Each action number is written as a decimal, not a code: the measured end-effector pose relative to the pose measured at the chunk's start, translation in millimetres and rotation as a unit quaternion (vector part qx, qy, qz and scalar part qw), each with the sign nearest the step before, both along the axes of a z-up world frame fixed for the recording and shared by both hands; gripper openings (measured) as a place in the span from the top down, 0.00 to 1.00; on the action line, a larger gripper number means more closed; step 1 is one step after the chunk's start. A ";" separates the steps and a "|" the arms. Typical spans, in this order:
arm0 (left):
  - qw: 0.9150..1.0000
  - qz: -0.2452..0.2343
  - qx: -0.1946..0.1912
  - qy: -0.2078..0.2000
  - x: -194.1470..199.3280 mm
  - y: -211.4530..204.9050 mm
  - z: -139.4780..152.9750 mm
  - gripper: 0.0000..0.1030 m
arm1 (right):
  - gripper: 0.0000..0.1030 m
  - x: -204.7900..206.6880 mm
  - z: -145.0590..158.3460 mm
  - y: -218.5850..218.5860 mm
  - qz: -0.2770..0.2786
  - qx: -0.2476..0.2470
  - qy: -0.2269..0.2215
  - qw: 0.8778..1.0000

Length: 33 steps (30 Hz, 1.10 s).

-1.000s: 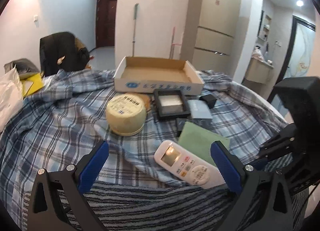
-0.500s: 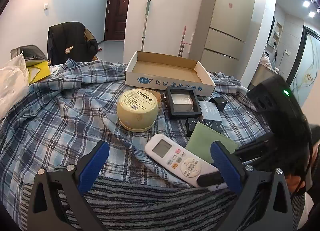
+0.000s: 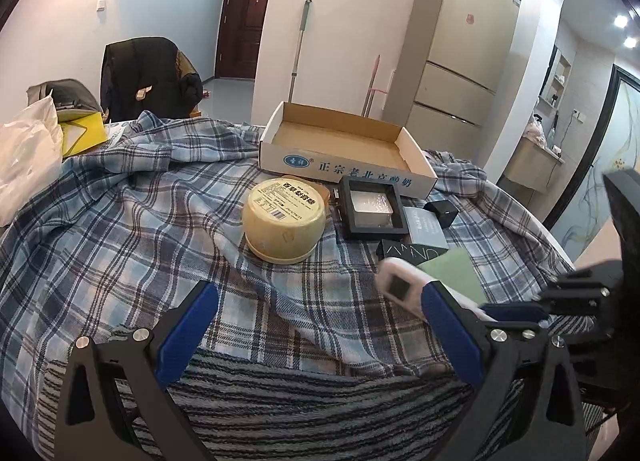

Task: Organize rigid objects
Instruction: 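Close the right gripper on the white remote control and lift it, then hold the remote in the right gripper while moving the left tool toward the cream tin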

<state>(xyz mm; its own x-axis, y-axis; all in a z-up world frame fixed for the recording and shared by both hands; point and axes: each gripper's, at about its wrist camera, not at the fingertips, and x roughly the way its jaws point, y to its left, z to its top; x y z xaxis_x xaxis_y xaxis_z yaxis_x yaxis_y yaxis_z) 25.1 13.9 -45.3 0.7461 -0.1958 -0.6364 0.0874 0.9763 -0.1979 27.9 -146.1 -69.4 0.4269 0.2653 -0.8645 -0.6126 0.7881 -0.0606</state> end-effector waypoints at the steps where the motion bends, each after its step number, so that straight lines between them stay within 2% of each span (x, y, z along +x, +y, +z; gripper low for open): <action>1: 1.000 0.000 0.001 0.000 -0.2 -0.2 0.0 0.00 | 0.89 -3.5 1.1 -5.4 -0.013 -0.003 -0.010 1.000; 4: 1.000 0.000 0.000 -0.001 -0.6 -0.7 0.3 0.00 | 0.89 -16.3 1.7 -1.9 -0.017 -0.065 -0.070 0.995; 6: 1.000 0.000 0.001 0.000 -0.1 -0.6 0.0 0.00 | 0.89 -18.0 -3.8 -1.6 -0.010 -0.090 -0.081 0.993; 11: 1.000 0.000 0.003 0.002 0.7 -0.9 -0.2 0.00 | 0.89 -3.9 -18.4 4.0 -0.010 -0.076 -0.048 0.996; 14: 1.000 0.001 0.002 0.006 2.1 -0.3 -1.4 0.00 | 0.88 3.0 -20.6 2.0 -0.020 -0.052 -0.022 0.998; 19: 1.000 -0.001 0.003 0.005 2.1 -0.7 -1.8 0.00 | 0.87 16.6 -23.7 5.4 -0.025 -0.045 -0.014 0.999; 25: 1.000 -0.001 0.004 0.006 2.4 -1.4 -2.3 0.00 | 0.86 35.9 -23.8 7.8 -0.027 -0.013 0.013 0.999; 28: 1.000 0.000 0.005 0.006 1.9 -1.9 -2.7 0.00 | 0.85 44.6 -25.1 15.0 -0.014 -0.026 0.019 0.999; 33: 1.000 0.000 0.004 0.007 2.5 -1.4 -3.3 0.00 | 0.83 65.9 -36.1 26.6 -0.010 -0.040 0.075 0.996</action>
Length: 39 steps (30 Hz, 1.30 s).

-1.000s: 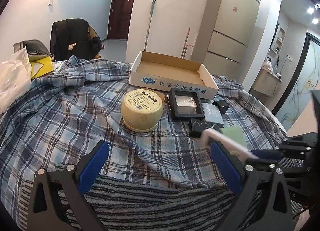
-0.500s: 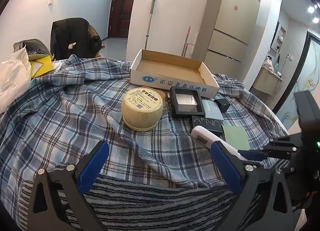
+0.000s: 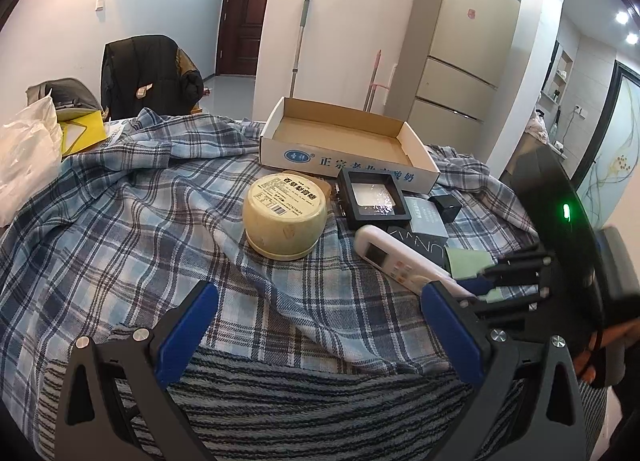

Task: Organize rigid objects
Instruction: 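Hold the remote in the right gripper while moving the left tool toward the cream tin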

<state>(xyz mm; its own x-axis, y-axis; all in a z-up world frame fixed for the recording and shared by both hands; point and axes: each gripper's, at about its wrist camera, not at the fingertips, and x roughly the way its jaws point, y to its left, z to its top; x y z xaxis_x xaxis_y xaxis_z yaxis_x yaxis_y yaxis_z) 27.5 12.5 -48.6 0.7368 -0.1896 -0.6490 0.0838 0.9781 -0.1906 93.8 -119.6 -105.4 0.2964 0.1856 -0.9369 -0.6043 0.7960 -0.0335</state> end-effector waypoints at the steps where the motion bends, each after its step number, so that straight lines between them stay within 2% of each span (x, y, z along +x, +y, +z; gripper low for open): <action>1: 1.000 0.000 -0.001 0.000 -0.2 0.6 -0.2 0.00 | 0.83 3.9 -0.3 2.3 0.006 -0.004 0.015 1.000; 3: 1.000 0.001 -0.001 0.001 0.0 1.1 -0.3 0.00 | 0.83 9.3 -1.1 7.5 0.023 -0.017 0.035 0.999; 7: 1.000 0.001 0.000 0.002 -0.8 2.1 -0.6 0.00 | 0.83 14.7 -1.2 19.7 0.058 -0.051 0.048 0.996; 13: 1.000 0.002 -0.001 0.002 -0.3 2.3 -1.3 0.00 | 0.80 34.4 -1.5 25.7 0.018 -0.047 0.095 0.994; 17: 1.000 0.002 -0.002 0.007 0.2 2.7 -2.3 0.00 | 0.80 31.9 3.9 32.3 0.030 -0.071 0.051 0.996; 22: 1.000 0.001 -0.002 0.008 0.5 3.3 -2.7 0.00 | 0.80 37.5 -1.3 45.3 0.050 -0.070 0.099 0.991; 24: 1.000 0.001 -0.002 0.008 0.7 3.1 -2.7 0.00 | 0.80 42.4 -1.0 45.5 0.048 -0.062 0.098 0.992; 29: 1.000 0.002 -0.003 0.014 2.0 2.7 -4.4 0.00 | 0.84 38.2 1.6 33.4 0.028 -0.034 0.052 0.998; 33: 1.000 0.003 -0.004 0.013 2.2 3.2 -4.4 0.00 | 0.84 15.4 3.0 11.3 -0.003 0.019 0.002 1.000; 36: 1.000 0.002 -0.004 0.010 2.0 3.4 -3.7 0.00 | 0.84 -5.8 13.6 -3.9 -0.015 0.064 -0.057 0.996; 39: 1.000 0.002 -0.003 0.014 3.4 2.9 -4.7 0.00 | 0.84 -18.0 17.6 -20.2 -0.041 0.092 -0.076 0.992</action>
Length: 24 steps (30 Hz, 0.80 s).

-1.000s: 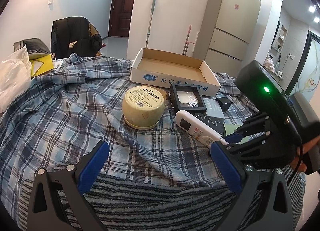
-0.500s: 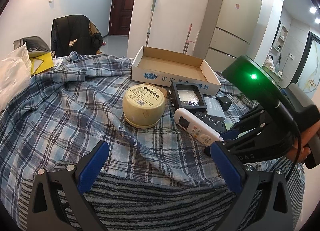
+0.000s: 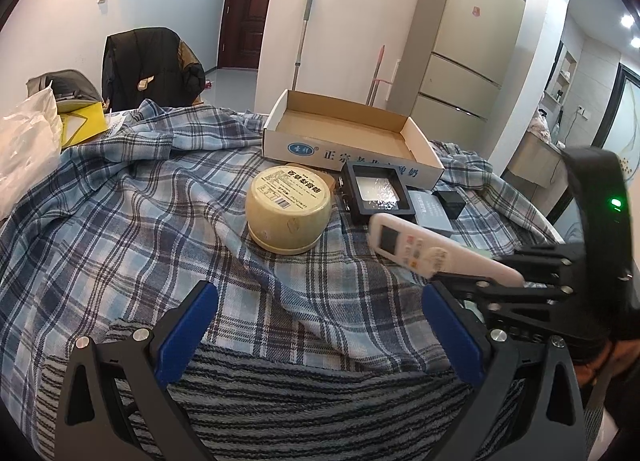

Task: Organize rigid objects
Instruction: 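Hold the remote in the right gripper while moving the left tool toward the cream tin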

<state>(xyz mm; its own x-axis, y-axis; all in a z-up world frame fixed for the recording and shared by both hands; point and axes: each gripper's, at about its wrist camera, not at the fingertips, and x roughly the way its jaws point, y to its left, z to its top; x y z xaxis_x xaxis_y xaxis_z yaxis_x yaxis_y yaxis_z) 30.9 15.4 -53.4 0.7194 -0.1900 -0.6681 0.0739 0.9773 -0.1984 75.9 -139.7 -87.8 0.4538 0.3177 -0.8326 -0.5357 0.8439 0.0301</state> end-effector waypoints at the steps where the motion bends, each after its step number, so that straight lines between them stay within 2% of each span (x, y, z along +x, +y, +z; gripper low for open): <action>1: 1.000 0.001 -0.001 0.000 -0.2 0.1 0.1 0.00 | 0.84 -2.5 -0.9 -6.0 -0.010 0.009 0.005 1.000; 3: 1.000 0.001 -0.001 0.001 0.2 0.1 -0.1 0.00 | 0.84 -10.7 0.7 -15.2 -0.027 0.018 0.008 0.999; 6: 1.000 0.001 0.000 0.002 0.4 0.2 -0.2 0.00 | 0.84 -22.7 1.5 -30.5 -0.035 -0.009 -0.021 0.999; 8: 1.000 0.001 0.002 0.003 0.8 0.2 -0.5 0.00 | 0.84 -29.7 2.5 -39.5 -0.049 -0.007 -0.028 0.998; 10: 1.000 0.000 0.004 0.000 0.0 -0.7 0.0 0.00 | 0.84 -33.2 5.9 -52.3 -0.073 0.010 -0.031 0.997; 15: 1.000 -0.003 0.012 0.003 1.2 -3.8 -0.6 0.00 | 0.84 -35.9 14.5 -90.2 -0.147 0.009 -0.075 0.986; 18: 1.000 -0.001 0.017 0.005 1.6 -5.1 -0.8 0.00 | 0.84 -23.1 6.4 -98.0 -0.143 0.003 -0.044 0.989; 21: 1.000 0.001 0.026 0.003 1.3 -7.3 -0.1 0.00 | 0.84 -14.0 -8.7 -100.2 -0.133 0.007 0.012 0.991; 24: 0.999 0.001 0.034 0.001 0.5 -9.5 0.7 0.00 | 0.84 -12.6 -10.3 -97.7 -0.123 -0.003 0.007 0.992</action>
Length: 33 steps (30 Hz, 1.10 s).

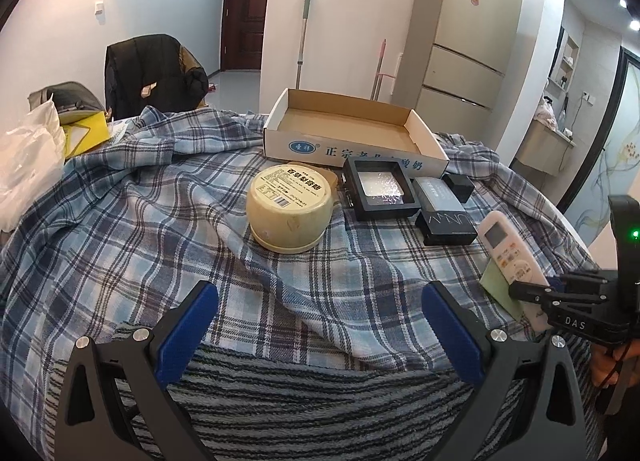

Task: Organize rigid objects
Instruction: 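Hold the remote in the right gripper while moving the left tool toward the cream tin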

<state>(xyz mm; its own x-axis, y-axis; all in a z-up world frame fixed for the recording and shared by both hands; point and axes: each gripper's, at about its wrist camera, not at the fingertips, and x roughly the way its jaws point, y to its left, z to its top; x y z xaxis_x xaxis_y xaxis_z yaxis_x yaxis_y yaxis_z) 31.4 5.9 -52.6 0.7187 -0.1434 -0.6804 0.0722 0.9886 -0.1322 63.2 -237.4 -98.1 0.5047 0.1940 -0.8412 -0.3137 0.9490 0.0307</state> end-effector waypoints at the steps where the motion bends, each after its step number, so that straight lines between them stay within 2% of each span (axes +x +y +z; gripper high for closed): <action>1: 1.000 -0.001 0.003 0.000 0.2 -1.0 0.0 0.00 | 0.84 0.9 2.3 2.3 0.005 -0.005 -0.007 1.000; 4: 1.000 -0.003 0.007 0.003 1.2 -2.9 -0.9 0.00 | 0.81 5.5 7.6 5.8 0.005 -0.006 -0.017 1.000; 12: 1.000 -0.005 0.002 0.004 1.4 -1.9 -1.2 0.00 | 0.81 28.5 4.9 9.5 -0.031 0.013 -0.003 0.999; 16: 1.000 -0.008 -0.002 0.005 2.0 -1.3 -1.6 0.00 | 0.75 34.9 5.7 13.7 -0.047 0.003 -0.011 0.999; 20: 1.000 -0.009 -0.007 0.004 1.7 -0.5 -1.8 0.00 | 0.75 46.7 5.5 14.6 -0.062 0.017 -0.004 0.998; 25: 1.000 -0.010 -0.013 0.005 2.1 1.0 -2.3 0.00 | 0.75 61.9 6.6 18.1 -0.072 0.026 -0.001 0.997; 27: 1.000 -0.010 -0.015 0.004 1.9 1.3 -2.4 0.00 | 0.80 66.5 5.9 19.4 -0.080 0.025 -0.006 0.996; 31: 1.000 -0.010 -0.016 0.004 1.7 1.5 -2.4 0.00 | 0.84 61.4 8.0 25.3 -0.071 -0.009 -0.024 0.997; 33: 1.000 -0.010 -0.015 0.004 1.8 1.6 -2.4 0.00 | 0.84 52.4 12.7 24.5 -0.056 -0.017 -0.017 0.998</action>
<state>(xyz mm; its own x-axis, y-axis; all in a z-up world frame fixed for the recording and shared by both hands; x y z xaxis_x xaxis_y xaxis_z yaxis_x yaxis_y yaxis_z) 33.2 7.5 -55.1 0.7103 -0.1783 -0.6809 0.0904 0.9825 -0.1629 115.6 -212.9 -85.4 0.5508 0.1068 -0.8278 -0.2056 0.9786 -0.0106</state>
